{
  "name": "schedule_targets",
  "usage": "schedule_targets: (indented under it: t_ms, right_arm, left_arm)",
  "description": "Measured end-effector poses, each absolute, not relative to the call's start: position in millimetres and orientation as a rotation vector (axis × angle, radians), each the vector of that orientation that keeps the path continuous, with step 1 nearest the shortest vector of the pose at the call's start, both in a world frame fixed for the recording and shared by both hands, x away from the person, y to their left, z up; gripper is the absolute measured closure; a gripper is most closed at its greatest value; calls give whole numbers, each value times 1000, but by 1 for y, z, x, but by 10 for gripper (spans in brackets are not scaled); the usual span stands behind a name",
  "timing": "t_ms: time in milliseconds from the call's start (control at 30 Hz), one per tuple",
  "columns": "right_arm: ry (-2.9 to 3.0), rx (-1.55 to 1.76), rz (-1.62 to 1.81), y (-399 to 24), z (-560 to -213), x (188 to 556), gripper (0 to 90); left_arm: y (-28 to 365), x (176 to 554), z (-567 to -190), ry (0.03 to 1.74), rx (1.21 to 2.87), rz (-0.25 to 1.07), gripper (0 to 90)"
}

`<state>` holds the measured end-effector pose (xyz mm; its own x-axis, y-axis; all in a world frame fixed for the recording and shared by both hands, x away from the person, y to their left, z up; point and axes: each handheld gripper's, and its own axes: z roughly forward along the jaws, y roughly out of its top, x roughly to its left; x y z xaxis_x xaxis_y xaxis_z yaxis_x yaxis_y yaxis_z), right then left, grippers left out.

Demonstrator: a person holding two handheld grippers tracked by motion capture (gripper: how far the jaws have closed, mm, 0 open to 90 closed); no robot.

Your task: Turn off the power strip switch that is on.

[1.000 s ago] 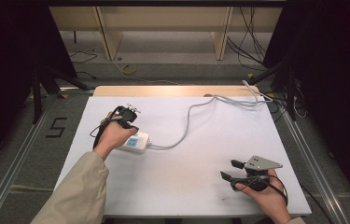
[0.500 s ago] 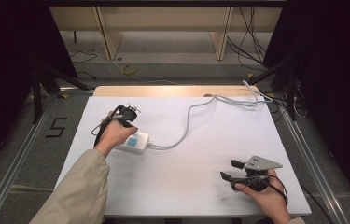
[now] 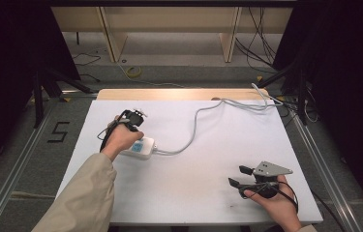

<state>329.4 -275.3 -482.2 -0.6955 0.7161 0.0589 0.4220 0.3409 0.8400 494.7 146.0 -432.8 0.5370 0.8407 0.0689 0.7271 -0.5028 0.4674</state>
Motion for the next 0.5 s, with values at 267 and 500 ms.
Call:
schedule_targets:
  t_ms: [267, 500]
  right_arm:
    - [2292, 1011, 1288, -275, -482, 329, 356]
    - [2292, 1010, 1287, -275, -482, 329, 357]
  left_arm:
    - [144, 496, -436, 1291, 2404, 407, 896]
    - [144, 499, -439, 1294, 2418, 411, 896]
